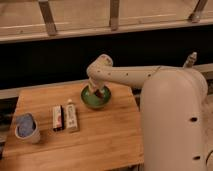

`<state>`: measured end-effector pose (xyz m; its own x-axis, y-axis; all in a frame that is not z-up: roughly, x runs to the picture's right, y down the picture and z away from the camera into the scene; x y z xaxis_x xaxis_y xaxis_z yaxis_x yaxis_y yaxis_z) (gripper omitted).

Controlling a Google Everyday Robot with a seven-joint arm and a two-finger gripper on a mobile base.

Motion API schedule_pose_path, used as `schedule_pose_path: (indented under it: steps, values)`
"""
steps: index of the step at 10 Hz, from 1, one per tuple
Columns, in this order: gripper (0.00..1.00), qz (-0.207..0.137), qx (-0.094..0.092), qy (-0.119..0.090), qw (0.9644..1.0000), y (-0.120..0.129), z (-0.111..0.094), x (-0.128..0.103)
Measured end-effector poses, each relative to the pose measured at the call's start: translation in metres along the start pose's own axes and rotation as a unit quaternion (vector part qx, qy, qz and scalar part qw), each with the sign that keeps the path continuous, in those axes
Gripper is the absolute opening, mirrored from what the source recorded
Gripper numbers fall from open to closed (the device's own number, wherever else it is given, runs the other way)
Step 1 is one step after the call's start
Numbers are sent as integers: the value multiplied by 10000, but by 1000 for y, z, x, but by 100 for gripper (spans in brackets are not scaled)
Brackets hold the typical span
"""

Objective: Place the pepper in the ceramic bowl

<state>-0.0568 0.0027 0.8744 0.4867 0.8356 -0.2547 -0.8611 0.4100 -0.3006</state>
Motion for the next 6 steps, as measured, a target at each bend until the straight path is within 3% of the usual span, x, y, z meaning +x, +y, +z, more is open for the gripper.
schedule_pose_path:
  steps: [2, 6]
  values:
    - [76, -1, -3, -1, 10000, 0, 0, 0]
    - [80, 0, -4, -1, 10000, 0, 0, 0]
